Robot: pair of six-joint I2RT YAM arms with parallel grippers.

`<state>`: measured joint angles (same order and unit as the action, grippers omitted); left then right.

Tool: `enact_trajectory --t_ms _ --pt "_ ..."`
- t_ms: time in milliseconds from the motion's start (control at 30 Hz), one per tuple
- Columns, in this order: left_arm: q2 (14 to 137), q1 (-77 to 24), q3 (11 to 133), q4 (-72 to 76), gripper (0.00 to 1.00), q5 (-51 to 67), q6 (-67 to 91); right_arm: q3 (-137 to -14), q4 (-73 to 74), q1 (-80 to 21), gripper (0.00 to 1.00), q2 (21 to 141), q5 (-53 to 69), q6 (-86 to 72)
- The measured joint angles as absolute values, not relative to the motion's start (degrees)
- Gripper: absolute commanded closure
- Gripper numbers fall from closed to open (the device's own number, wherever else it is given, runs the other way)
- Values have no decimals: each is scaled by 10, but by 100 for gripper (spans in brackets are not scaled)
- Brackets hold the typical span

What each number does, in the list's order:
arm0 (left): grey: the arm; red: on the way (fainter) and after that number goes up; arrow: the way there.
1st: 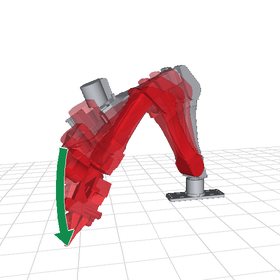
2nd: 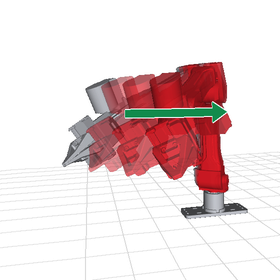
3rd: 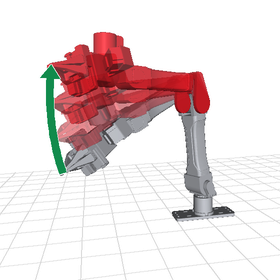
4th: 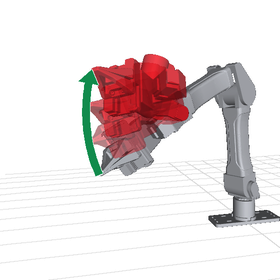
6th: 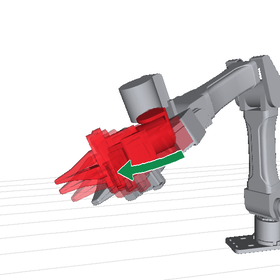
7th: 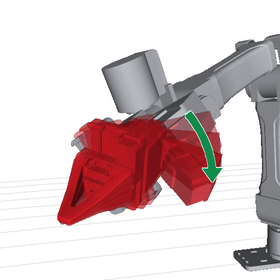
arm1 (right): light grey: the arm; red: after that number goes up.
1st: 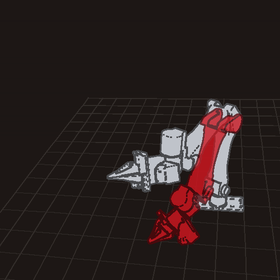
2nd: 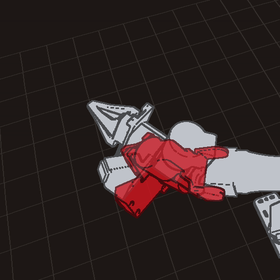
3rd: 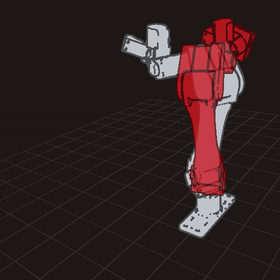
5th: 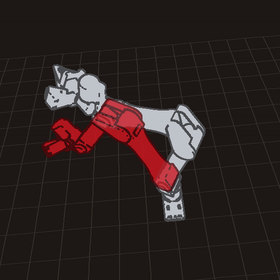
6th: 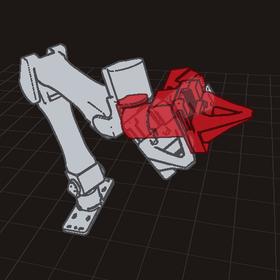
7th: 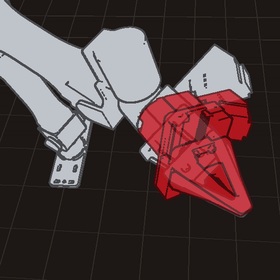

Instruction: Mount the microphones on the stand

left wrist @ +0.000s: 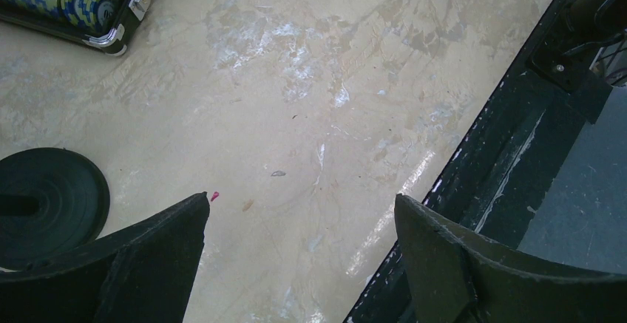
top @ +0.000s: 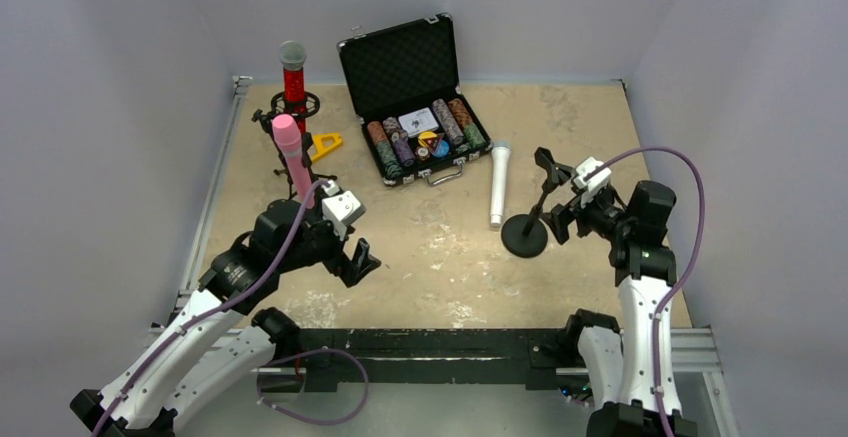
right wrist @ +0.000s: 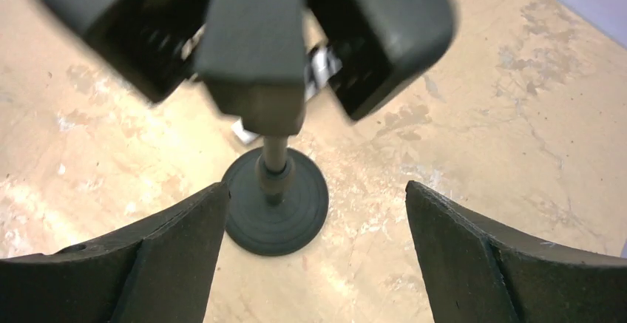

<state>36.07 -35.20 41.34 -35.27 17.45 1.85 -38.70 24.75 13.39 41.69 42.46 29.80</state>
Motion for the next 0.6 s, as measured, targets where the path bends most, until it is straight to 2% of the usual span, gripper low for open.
enact_trajectory --t_ms 333,600 --pt "362 -352 413 -350 1 182 51 -389 370 163 8 368 445 362" --pt "423 -352 413 -297 1 217 167 -389 390 166 8 337 442 364"
